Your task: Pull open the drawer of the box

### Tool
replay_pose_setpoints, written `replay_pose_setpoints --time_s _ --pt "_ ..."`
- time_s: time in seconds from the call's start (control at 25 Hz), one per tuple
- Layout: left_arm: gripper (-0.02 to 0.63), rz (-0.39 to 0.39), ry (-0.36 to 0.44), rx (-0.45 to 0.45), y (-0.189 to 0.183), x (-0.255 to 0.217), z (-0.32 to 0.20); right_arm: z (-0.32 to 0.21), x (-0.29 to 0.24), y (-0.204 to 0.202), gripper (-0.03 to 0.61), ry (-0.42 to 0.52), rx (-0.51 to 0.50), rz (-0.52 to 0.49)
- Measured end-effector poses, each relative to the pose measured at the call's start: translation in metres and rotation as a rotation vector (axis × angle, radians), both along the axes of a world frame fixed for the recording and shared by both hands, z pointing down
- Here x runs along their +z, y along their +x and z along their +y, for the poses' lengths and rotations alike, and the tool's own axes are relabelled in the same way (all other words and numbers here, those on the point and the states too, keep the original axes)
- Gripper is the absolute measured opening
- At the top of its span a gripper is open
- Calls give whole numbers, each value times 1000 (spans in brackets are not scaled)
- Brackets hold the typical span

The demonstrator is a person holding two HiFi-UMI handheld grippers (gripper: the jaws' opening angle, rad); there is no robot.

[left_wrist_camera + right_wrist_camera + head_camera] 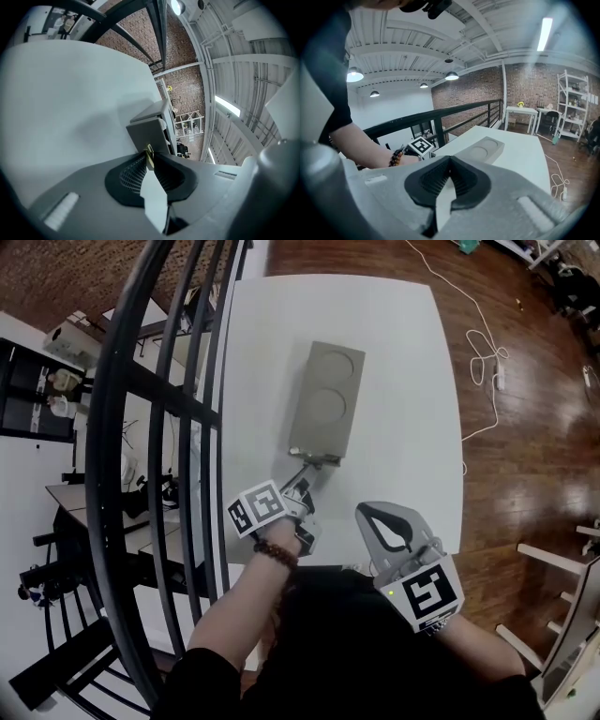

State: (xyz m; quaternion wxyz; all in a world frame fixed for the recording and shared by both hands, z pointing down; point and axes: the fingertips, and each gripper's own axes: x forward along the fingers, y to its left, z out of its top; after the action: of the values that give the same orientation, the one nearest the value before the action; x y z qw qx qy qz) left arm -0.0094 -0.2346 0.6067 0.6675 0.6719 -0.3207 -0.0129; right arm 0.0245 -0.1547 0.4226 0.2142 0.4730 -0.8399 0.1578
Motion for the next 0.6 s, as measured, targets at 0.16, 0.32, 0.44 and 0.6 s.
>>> replay_pose_setpoints --time_s 0.16,0.32,0.44,0.6 --pt "64 -3 -8 -19 -8 0 15 13 -3 -3 -8 7 -16 -3" --pt "64 -7 -14 -35 -16 0 28 23 -5 -5 -8 15 -29 -8" --pt "63 -7 -17 -49 -23 1 38 29 -8 -9 -8 22 -47 -6" --pt "61 -3 -24 -67 -33 0 50 37 -13 -12 -8 34 -66 -3"
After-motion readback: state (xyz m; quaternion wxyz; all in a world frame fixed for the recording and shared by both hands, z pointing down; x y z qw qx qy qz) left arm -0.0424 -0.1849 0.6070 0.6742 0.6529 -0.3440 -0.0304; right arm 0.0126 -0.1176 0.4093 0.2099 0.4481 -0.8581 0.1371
